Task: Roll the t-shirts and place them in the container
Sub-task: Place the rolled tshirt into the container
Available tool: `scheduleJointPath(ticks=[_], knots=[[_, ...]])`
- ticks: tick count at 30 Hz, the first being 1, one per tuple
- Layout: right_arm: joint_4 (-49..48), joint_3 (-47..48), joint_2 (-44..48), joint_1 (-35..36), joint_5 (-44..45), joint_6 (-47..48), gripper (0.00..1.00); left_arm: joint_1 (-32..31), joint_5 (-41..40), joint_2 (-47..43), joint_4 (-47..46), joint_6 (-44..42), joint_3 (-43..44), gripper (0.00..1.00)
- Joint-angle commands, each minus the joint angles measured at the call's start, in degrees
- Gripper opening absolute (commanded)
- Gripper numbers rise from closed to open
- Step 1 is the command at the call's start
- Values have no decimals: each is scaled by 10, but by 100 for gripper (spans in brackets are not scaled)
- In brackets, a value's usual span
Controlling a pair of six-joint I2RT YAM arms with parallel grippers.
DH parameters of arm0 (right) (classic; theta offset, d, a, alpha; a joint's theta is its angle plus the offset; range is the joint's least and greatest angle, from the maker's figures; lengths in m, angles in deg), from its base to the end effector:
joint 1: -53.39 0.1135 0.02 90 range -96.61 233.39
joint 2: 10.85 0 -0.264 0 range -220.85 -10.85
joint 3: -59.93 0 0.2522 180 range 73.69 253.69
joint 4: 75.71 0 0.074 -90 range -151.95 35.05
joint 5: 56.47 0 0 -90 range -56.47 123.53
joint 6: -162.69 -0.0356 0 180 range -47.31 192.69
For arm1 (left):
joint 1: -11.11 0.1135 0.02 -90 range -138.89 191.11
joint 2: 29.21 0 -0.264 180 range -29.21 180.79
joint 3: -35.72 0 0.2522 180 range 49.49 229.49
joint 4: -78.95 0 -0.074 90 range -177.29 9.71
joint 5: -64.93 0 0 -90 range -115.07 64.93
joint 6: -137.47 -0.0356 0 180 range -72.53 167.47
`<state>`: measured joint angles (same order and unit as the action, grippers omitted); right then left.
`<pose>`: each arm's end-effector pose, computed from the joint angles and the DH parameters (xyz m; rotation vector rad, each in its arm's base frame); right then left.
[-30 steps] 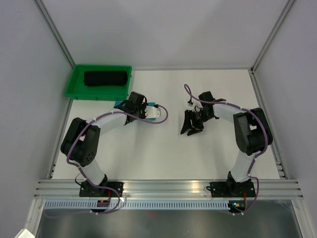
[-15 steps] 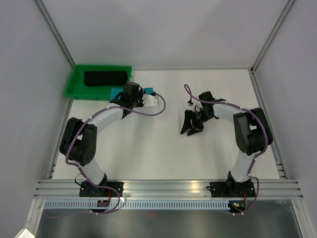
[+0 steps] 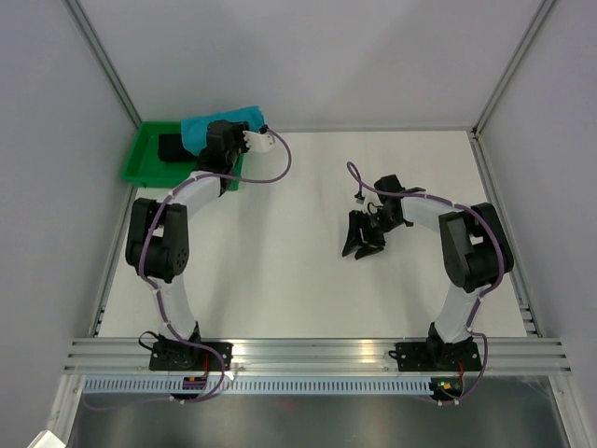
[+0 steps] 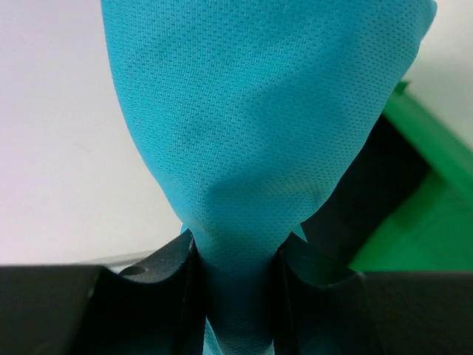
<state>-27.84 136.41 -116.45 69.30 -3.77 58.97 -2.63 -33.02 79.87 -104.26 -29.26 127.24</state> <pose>0.3156 0.1124 0.1454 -0.1679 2.9131 1.0364 0.4408 -0.1027 0.2598 1.2845 1.4193 0.8885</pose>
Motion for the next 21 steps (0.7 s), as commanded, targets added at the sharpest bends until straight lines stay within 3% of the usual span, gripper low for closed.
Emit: scheduleJointPath(ticks=[1,11,16,21], knots=[[12,-8,2,0,12,-4,58,51,12,41,-83,-42,47,2],[37,-6,-2,0,24,-18,58,170,96,165,1,-42,197,2],[50,15,-8,1,28,-28,58,187,142,175,48,-35,186,2],[64,35,-13,2,33,-28,58,201,200,151,64,-43,106,2]])
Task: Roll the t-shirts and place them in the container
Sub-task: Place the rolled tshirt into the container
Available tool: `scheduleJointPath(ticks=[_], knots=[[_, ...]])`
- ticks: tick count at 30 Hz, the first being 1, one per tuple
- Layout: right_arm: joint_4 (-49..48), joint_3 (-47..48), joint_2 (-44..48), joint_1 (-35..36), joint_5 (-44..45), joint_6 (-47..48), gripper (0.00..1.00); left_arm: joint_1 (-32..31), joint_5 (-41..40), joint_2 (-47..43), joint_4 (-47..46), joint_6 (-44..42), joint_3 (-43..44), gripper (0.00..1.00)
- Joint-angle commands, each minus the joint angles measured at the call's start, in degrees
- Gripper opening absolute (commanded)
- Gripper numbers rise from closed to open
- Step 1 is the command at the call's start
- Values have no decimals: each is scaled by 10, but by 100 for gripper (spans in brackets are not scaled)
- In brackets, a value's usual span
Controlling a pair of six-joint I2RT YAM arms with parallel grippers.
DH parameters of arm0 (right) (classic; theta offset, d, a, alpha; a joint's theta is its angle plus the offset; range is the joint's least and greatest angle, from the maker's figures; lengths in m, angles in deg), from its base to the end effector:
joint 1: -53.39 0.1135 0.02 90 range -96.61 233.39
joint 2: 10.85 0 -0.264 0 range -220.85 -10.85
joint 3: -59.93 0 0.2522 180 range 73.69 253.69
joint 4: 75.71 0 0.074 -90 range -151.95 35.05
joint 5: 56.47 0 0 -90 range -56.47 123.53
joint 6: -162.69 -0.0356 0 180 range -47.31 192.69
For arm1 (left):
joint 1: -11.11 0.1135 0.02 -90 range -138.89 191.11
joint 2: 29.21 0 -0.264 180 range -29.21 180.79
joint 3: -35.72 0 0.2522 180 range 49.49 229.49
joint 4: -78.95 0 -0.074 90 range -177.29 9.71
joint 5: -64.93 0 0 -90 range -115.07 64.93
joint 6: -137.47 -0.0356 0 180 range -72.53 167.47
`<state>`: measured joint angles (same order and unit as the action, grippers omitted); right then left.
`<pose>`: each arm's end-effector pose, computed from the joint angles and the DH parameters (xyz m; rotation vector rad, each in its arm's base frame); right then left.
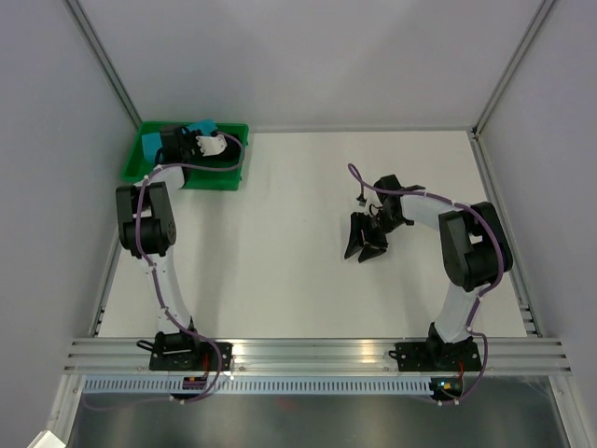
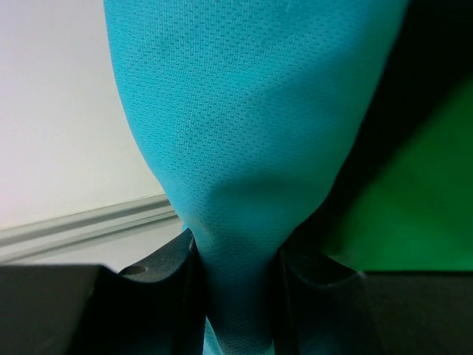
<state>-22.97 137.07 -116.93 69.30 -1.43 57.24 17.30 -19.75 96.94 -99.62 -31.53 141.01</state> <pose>0.3106 0.1097 0.1430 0.0797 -2.9613 -0.9562 0.5100 0.0520 0.1954 1.2770 1.6233 0.8667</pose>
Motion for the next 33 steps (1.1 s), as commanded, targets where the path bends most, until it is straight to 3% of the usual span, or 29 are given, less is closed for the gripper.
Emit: scheduleJointPath(ticks=[1,5,11,21,33], knots=[[17,31,-10,3,9,-13,58,1,70,-21,23,-13,-37,2],[24,40,-19,7,11,-12,58,3,90,-34,53,13,-48,2],[26,41,-15,14,15,-12,58,7,121,-52,81,-15,-87,2],[24,38,-20,19,14,-9,58,14,154,-78,150,-24,-72,2],[23,37,-27,20,14,-6,59,22,199,-71,248,-156,-74,3]])
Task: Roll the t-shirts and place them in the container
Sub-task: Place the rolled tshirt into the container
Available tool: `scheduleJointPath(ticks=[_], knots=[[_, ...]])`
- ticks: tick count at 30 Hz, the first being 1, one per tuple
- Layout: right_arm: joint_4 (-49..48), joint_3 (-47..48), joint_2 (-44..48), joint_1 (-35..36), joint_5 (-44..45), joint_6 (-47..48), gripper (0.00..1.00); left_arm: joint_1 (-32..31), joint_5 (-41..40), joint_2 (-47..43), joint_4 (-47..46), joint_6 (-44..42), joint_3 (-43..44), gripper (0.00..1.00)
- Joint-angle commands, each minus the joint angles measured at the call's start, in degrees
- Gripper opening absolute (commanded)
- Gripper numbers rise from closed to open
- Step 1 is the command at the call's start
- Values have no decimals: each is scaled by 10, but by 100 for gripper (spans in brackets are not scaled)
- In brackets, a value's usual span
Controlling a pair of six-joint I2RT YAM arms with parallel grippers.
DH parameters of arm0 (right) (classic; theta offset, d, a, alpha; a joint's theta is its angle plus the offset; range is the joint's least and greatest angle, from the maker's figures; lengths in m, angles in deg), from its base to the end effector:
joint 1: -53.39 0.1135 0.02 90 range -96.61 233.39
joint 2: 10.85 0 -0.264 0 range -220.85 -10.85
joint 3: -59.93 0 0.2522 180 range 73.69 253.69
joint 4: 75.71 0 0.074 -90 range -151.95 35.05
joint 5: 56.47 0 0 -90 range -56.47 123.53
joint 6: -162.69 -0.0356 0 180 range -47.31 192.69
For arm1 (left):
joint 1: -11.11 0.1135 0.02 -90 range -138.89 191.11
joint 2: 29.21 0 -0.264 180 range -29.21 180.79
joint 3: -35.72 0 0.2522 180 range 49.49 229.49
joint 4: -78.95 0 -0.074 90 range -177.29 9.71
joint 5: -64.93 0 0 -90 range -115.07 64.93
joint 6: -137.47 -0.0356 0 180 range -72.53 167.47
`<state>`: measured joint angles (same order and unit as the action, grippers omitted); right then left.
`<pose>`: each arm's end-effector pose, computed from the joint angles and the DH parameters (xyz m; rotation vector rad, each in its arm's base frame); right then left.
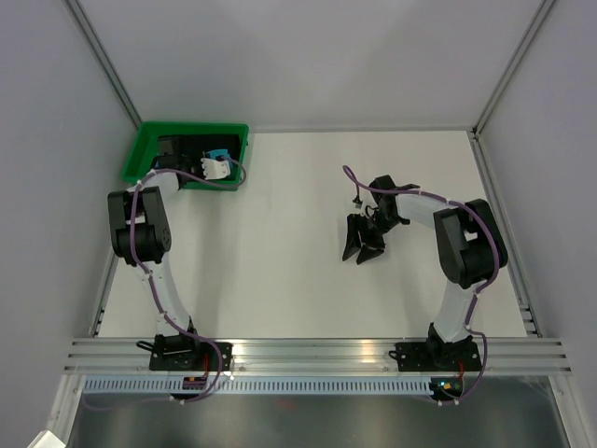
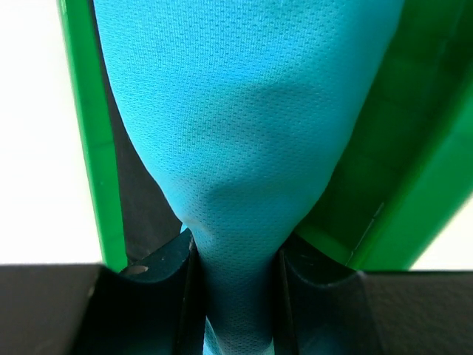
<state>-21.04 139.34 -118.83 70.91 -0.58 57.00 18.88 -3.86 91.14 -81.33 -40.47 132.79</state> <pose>0.3136 0.1199 0.1412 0.1003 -2.9417 -0.9148 0.4609 0.0499 0.1685 1.6193 1.6341 0.4512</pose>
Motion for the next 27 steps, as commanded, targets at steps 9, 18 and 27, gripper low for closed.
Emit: scheduleJointPath(ticks=[9,18,27], knots=[[7,22,-20,6,1,-1,59,11,26,24,129,-94,69,36],[13,42,-36,8,-4,5,59,11,-1,16,131,-87,69,62],[18,57,-45,9,-10,14,59,11,-4,-12,131,-97,55,76]])
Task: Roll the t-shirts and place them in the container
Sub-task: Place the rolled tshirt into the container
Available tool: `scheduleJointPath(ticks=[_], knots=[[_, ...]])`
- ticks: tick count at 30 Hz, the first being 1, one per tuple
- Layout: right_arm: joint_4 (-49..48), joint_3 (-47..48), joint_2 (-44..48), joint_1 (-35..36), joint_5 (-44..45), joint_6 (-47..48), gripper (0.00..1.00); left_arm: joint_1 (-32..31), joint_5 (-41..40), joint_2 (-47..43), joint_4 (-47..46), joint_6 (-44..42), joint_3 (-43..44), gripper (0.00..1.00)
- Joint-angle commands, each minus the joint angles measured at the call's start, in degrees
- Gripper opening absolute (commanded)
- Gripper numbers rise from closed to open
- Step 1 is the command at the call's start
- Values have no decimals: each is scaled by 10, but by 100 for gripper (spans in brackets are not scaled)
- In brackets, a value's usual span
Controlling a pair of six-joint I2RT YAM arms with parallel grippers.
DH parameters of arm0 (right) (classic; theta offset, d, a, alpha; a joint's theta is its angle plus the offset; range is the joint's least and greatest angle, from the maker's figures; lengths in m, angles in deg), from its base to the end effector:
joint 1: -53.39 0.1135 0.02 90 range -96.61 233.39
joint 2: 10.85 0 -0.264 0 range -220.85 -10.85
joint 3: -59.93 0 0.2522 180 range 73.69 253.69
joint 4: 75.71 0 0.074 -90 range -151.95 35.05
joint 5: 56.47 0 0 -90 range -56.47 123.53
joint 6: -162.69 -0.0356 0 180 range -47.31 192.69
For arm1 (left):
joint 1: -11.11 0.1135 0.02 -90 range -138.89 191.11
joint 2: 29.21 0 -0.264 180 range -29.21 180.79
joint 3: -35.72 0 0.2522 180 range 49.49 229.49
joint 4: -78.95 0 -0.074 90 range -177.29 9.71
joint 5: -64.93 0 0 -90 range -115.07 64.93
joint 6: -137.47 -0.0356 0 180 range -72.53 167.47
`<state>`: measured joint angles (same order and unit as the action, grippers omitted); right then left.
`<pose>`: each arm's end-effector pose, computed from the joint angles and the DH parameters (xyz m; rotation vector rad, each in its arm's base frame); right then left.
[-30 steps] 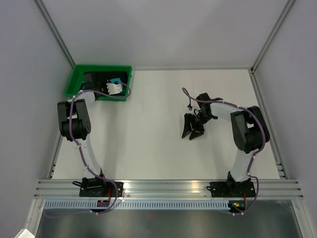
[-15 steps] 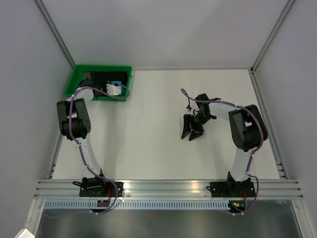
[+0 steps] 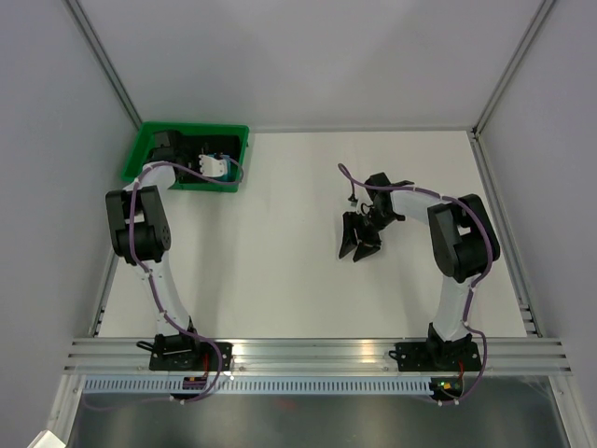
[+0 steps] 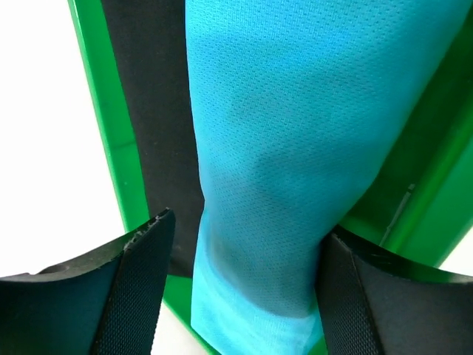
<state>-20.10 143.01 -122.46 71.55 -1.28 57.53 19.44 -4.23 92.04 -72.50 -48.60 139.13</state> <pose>0.3256 0.1282 0.1358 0.1233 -2.9196 -0.9204 0.4679 0.0557 0.1843 1.7591 1.5796 0.4796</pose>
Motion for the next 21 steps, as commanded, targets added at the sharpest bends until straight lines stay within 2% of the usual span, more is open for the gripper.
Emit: scheduleJointPath(ticks=[1,2,15,21], knots=[[9,20,-11,3,-3,9,59,6,-1,-24,43,-16,-9,76],[8,20,-12,3,-3,11,59,6,-1,-27,43,-17,-9,99],[10,35,-21,3,-15,28,60,7,-3,-79,17,1,-24,100],[15,45,-26,4,-18,42,60,7,-8,-104,17,-35,-52,100]])
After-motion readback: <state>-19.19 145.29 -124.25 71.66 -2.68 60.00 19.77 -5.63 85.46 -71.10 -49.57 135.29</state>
